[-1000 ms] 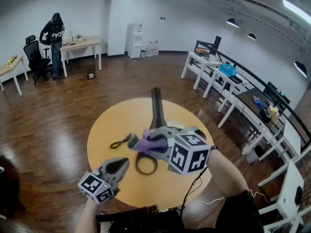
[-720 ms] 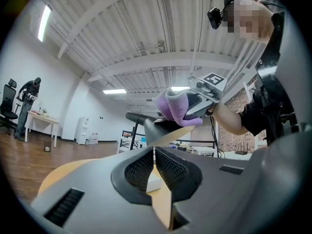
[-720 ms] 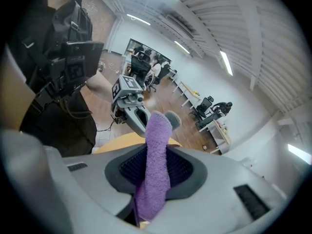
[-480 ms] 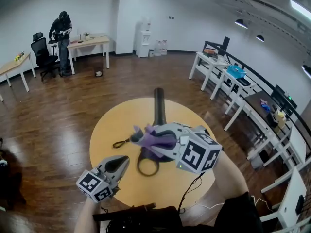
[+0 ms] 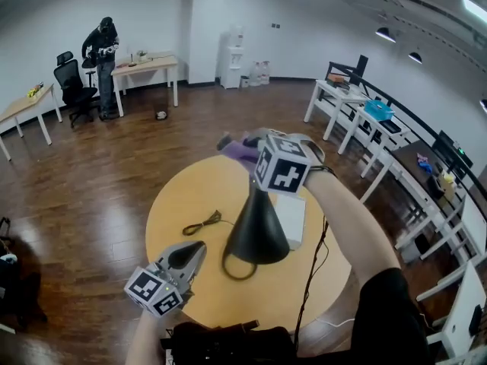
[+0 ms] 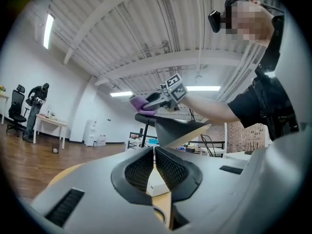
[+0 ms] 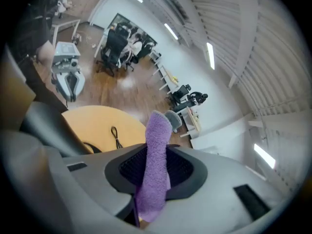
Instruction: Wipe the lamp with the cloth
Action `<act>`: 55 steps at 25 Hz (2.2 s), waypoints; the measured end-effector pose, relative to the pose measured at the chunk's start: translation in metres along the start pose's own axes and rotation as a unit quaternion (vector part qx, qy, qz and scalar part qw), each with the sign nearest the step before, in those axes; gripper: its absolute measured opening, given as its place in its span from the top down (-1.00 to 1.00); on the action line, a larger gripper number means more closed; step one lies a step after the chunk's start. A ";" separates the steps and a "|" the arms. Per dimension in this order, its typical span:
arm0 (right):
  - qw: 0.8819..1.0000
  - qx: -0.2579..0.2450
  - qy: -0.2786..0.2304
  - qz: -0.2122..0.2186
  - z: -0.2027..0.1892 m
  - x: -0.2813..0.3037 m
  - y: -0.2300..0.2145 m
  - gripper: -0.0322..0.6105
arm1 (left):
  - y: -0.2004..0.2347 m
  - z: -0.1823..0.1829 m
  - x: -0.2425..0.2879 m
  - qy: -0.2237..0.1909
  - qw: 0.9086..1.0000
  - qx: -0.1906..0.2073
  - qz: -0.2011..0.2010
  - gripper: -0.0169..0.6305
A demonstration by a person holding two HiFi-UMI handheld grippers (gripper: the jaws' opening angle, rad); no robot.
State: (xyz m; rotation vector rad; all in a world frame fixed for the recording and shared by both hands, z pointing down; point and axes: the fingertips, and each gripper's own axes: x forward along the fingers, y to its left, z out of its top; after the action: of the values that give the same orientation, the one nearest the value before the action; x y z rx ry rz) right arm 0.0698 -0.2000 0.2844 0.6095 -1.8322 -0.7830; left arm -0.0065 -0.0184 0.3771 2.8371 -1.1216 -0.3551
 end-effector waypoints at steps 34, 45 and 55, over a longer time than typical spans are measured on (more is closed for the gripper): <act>0.952 0.093 0.291 -0.028 0.021 -0.031 0.128 0.59 | 0.085 -0.014 0.023 0.064 0.933 -0.112 -0.338 0.92; 0.954 0.088 0.285 -0.036 0.033 -0.041 0.153 0.59 | 0.061 -0.002 0.024 0.057 0.931 -0.089 -0.350 0.92; 0.897 0.194 0.370 -0.141 0.018 -0.021 0.131 0.59 | 0.127 -0.001 0.074 0.059 0.884 -0.111 -0.450 0.92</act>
State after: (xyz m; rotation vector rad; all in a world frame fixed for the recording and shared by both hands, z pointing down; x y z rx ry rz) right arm 0.0538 -0.0943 0.3647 1.2579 -1.1900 -0.2773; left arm -0.0383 -0.1619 0.3832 2.9008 0.3164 -0.3067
